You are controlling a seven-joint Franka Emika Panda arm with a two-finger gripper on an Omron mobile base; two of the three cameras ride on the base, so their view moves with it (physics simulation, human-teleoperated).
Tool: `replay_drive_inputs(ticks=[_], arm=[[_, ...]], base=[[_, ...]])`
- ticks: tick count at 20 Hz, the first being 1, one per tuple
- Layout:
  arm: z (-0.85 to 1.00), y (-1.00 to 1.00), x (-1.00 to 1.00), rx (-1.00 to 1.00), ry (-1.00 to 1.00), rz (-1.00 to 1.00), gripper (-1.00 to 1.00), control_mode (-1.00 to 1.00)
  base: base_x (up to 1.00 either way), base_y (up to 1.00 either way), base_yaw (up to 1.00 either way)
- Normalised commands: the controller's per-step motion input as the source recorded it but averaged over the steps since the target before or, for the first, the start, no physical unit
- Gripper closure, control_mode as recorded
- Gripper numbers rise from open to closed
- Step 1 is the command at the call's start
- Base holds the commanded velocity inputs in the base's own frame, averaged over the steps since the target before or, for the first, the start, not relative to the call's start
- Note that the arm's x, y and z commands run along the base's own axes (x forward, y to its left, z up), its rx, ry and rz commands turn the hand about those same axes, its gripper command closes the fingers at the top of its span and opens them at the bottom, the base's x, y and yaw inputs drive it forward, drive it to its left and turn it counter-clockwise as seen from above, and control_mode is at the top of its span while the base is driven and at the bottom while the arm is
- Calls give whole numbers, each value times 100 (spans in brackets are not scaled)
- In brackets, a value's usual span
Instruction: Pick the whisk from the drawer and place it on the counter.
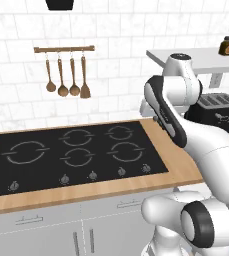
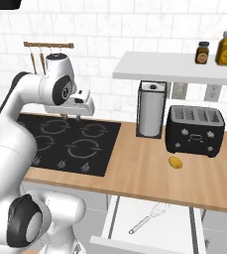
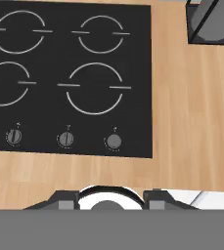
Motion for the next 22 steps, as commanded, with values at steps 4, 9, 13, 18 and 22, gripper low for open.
replay_drive_inputs(ticks=[4,9,13,18,22], arm=[[-17,0,-25,0,1,0,-100,-100],[-66,4,-58,-3,0,0,-100,-100],[-76,7,-43,-2,0,0,-100,-100],[-67,1,-39,0,0,0,-100,-100],[-52,9,-22,0,0,-1,-100,100]], base=[[0,0,0],[0,0,0],[0,0,0],[0,0,0],[-6,4,0]])
